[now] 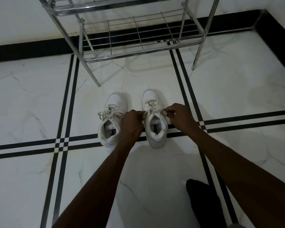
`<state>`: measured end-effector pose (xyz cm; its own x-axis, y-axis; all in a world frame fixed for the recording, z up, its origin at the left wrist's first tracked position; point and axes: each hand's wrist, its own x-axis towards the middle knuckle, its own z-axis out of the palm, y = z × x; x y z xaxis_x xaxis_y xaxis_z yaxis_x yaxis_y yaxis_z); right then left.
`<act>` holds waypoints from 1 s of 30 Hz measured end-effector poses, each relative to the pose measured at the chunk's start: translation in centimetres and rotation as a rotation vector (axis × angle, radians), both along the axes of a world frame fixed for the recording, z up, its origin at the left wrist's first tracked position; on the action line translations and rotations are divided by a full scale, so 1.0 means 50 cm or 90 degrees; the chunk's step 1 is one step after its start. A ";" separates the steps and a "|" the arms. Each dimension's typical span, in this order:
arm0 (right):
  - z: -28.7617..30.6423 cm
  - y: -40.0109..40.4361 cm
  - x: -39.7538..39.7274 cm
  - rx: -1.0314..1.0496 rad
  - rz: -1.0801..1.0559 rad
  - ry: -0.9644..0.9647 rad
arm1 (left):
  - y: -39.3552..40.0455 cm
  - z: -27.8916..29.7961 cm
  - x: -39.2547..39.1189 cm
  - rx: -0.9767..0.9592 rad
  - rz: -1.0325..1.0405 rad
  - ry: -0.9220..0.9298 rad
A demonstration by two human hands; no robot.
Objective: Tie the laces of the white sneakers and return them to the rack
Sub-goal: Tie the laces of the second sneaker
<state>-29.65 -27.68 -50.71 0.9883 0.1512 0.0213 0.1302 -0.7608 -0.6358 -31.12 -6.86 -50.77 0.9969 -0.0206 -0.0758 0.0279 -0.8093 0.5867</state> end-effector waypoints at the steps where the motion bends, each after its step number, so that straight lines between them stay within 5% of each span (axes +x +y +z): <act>1: -0.006 -0.001 0.004 -0.045 0.004 -0.025 | 0.000 0.003 0.002 0.060 -0.020 -0.015; 5: -0.012 -0.003 0.019 -0.212 0.034 -0.021 | 0.008 0.022 0.010 0.252 -0.081 -0.047; 14: -0.026 -0.009 0.013 -0.260 0.044 -0.036 | 0.022 0.025 0.024 0.273 -0.097 -0.008; 25: 0.005 0.007 0.007 -0.044 -0.073 0.131 | 0.029 0.033 0.032 -0.069 0.055 -0.001; 30: 0.024 0.018 -0.014 0.159 -0.070 0.358 | 0.077 0.054 0.008 -0.149 0.117 -0.089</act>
<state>-30.34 -26.78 -49.51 0.8678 0.1052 -0.4857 -0.3475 -0.5702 -0.7444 -30.73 -3.01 -48.06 0.9860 0.1598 0.0474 0.0672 -0.6415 0.7642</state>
